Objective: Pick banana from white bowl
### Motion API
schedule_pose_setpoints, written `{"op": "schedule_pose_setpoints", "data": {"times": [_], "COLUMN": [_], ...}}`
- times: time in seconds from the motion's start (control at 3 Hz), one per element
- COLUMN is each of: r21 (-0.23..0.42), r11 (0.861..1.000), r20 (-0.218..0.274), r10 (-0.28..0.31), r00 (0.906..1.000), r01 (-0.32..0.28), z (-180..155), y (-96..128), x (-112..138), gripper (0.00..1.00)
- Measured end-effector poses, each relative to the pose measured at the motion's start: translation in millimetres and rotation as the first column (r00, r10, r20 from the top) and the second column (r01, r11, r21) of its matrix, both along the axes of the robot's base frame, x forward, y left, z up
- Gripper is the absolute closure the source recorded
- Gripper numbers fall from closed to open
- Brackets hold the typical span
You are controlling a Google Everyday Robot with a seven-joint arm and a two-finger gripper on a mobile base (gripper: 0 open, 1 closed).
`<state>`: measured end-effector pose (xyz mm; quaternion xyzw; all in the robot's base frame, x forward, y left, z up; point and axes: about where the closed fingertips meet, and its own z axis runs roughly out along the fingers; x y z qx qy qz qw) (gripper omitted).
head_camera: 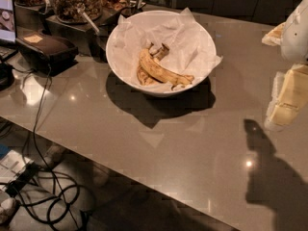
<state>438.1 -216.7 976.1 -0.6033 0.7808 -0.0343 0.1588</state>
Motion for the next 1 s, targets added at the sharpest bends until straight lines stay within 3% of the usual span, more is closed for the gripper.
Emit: {"op": "schedule_pose_setpoints", "data": {"times": [0.33, 0.67, 1.0], "r21": [0.0, -0.073, -0.129], "r11": [1.0, 0.997, 0.992], "r20": [0.0, -0.048, -0.048], "r10": [0.0, 0.002, 0.012], "r00": [1.0, 0.9988, 0.9988], "r01": [0.0, -0.005, -0.018], "z": [0.0, -6.9, -6.4], "y": [0.1, 22.3, 37.5], "x": [0.1, 20.6, 32.3], "gripper": [0.0, 0.0, 0.0]}}
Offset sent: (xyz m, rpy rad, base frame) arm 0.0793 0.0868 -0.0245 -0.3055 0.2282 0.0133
